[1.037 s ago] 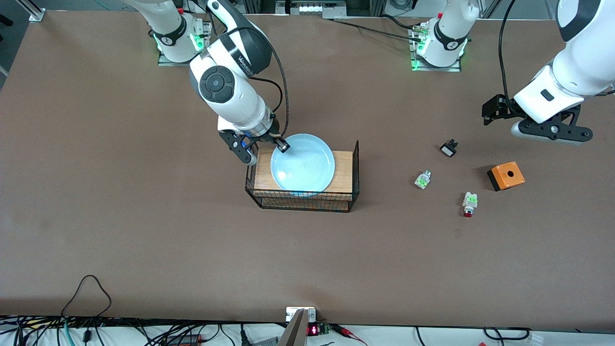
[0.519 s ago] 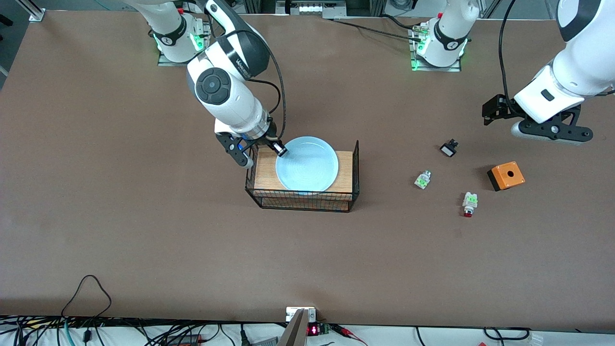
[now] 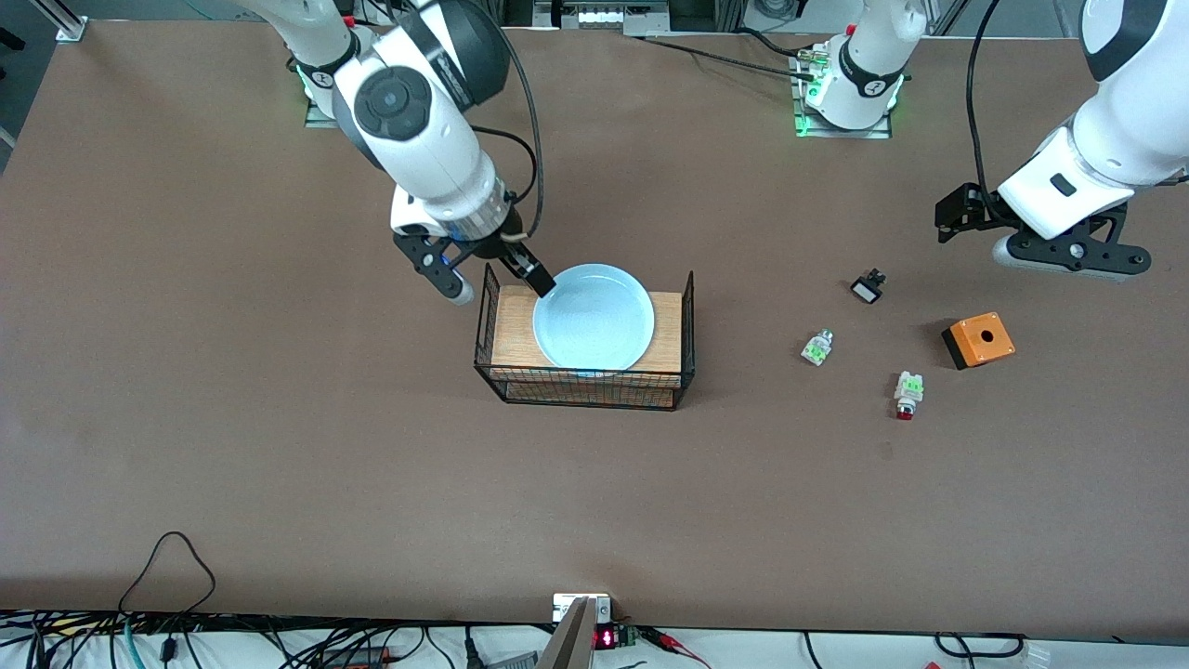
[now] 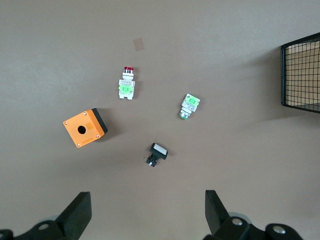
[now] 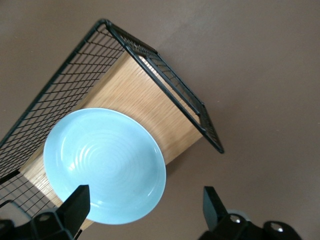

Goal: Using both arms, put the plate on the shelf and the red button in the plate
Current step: 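Withdraw the right gripper while the left gripper reaches the red-capped button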

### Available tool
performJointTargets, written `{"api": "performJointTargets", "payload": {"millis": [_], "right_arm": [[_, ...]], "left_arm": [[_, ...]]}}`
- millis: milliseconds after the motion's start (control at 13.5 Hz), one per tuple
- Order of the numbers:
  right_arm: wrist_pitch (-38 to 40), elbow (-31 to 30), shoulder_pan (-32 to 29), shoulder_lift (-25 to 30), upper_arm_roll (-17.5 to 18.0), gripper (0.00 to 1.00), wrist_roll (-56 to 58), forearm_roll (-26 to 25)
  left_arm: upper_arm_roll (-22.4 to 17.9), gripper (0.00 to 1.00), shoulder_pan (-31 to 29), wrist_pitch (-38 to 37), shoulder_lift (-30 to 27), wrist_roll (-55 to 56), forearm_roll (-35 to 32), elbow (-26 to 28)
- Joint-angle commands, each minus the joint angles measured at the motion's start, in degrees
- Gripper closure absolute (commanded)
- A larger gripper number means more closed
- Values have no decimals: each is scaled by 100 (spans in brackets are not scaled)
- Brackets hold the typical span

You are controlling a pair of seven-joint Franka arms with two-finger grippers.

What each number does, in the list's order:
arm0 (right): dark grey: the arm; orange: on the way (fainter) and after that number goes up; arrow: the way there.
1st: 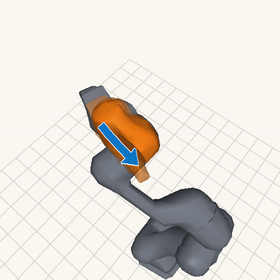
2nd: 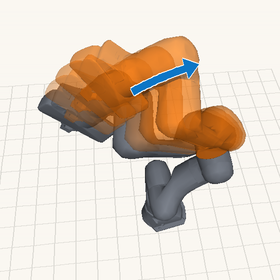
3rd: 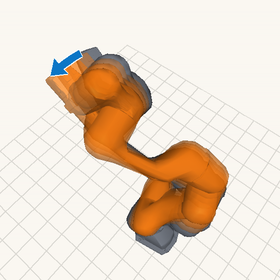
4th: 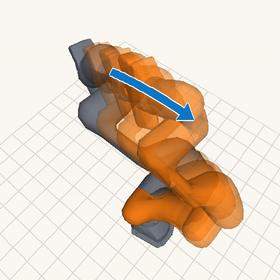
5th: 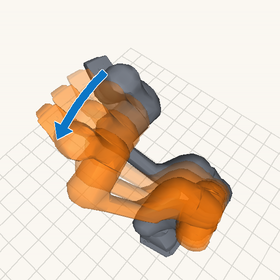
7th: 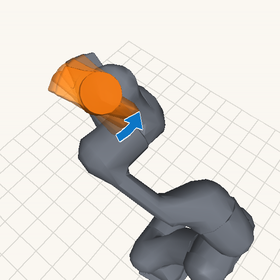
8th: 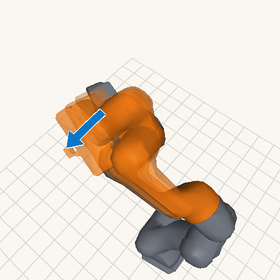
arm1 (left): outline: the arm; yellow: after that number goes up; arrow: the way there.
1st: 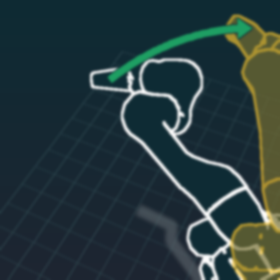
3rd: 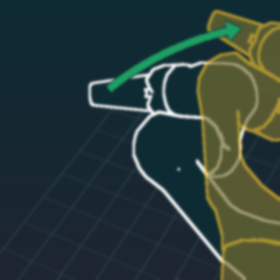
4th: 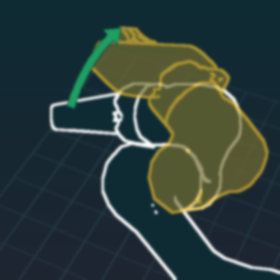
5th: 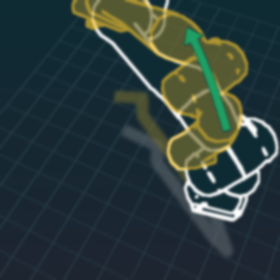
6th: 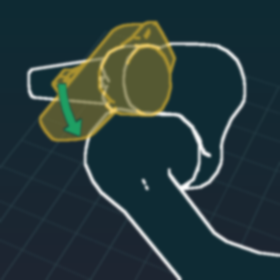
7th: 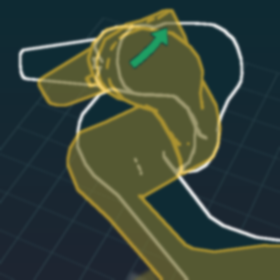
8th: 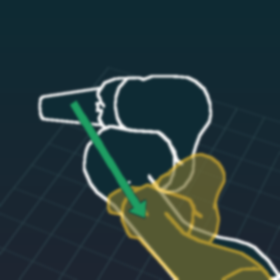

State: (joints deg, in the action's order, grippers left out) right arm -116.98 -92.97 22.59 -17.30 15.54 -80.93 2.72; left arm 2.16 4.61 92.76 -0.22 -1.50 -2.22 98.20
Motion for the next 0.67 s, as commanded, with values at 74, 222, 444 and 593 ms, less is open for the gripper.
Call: {"api": "performJointTargets", "payload": {"millis": [74, 222, 444, 593], "right_arm": [[840, 393, 9, 200, -287, 0, 1128, -481], [1176, 525, 9, 296, -585, 0, 2076, -667], [1650, 526, -44, 420, -1235, 0, 3815, -676], [1836, 517, -44, 482, -1762, 0, 4706, -903]], "left_arm": [[-5, 0, -4, -118, 22, 45, -130, -135], [-5, 0, -4, -118, 22, 36, -138, -135], [-5, 0, -4, -118, 22, 27, -138, -135], [-14, 0, -39, -118, 22, 36, -130, -126]]}}
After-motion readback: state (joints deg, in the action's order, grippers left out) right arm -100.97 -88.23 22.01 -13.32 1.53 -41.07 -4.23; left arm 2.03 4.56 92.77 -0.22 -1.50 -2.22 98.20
